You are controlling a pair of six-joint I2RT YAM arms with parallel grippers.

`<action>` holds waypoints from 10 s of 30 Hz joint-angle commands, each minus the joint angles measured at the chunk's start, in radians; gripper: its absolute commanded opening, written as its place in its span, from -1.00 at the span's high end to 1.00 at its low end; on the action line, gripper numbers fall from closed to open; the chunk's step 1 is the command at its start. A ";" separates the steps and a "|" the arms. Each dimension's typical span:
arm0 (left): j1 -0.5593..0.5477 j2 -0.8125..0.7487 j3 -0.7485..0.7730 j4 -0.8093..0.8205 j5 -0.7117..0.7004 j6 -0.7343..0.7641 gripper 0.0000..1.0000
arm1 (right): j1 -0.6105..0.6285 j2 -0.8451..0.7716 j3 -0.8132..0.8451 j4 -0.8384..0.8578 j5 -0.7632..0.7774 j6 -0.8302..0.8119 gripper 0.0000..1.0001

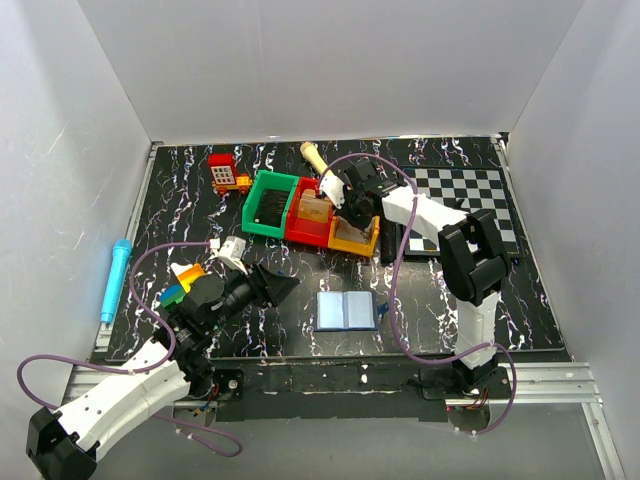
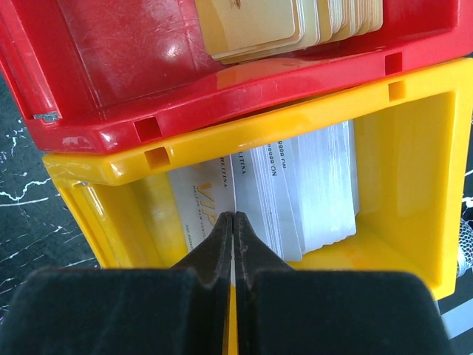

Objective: Take the credit cards out of the card holder
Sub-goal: Place the credit card in the storage box, then remove the credit card from the card holder.

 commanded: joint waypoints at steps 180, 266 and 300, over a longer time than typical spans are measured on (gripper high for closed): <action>-0.264 0.936 0.567 -0.199 -0.034 0.067 -0.42 | 0.118 -0.835 -0.664 -0.110 -0.235 0.824 0.97; -0.250 1.029 0.614 -0.092 0.175 0.150 -0.45 | 0.080 -0.903 -0.639 -0.234 0.010 0.910 -0.09; -0.195 0.950 0.429 -0.182 -0.083 0.084 0.19 | 0.073 -0.490 -0.737 0.211 -0.361 1.025 0.41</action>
